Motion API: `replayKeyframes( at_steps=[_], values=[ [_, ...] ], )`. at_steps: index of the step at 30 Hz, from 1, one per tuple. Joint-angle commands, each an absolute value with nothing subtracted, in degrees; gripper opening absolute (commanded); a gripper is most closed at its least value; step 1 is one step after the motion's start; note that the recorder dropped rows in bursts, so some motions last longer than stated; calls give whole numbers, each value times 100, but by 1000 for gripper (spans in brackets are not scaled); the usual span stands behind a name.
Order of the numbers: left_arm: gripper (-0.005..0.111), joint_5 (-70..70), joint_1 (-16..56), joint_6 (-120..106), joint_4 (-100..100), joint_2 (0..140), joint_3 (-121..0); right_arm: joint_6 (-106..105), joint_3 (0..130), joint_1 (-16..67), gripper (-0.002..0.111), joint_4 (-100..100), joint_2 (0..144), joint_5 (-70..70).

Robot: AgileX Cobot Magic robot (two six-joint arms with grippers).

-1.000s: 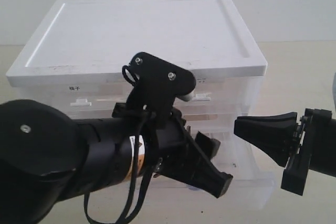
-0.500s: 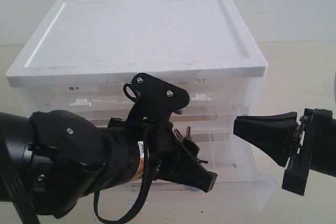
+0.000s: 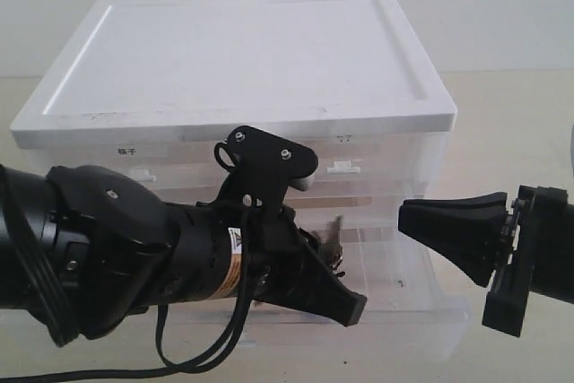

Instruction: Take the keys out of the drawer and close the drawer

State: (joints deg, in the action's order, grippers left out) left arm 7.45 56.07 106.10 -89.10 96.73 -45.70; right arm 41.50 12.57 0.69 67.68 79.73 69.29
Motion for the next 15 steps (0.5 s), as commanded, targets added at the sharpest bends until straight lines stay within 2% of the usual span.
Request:
replayKeyframes(
  at_steps=[1,15],
  values=[
    [5,750,5598,10523,-8819,9779,-4539,4150,1261,53,0,6807,7983,6996],
    [4,857,5598,10356,-8819,8865,-4539,4150,1261,53,0,6740,7983,6996]
  ],
)
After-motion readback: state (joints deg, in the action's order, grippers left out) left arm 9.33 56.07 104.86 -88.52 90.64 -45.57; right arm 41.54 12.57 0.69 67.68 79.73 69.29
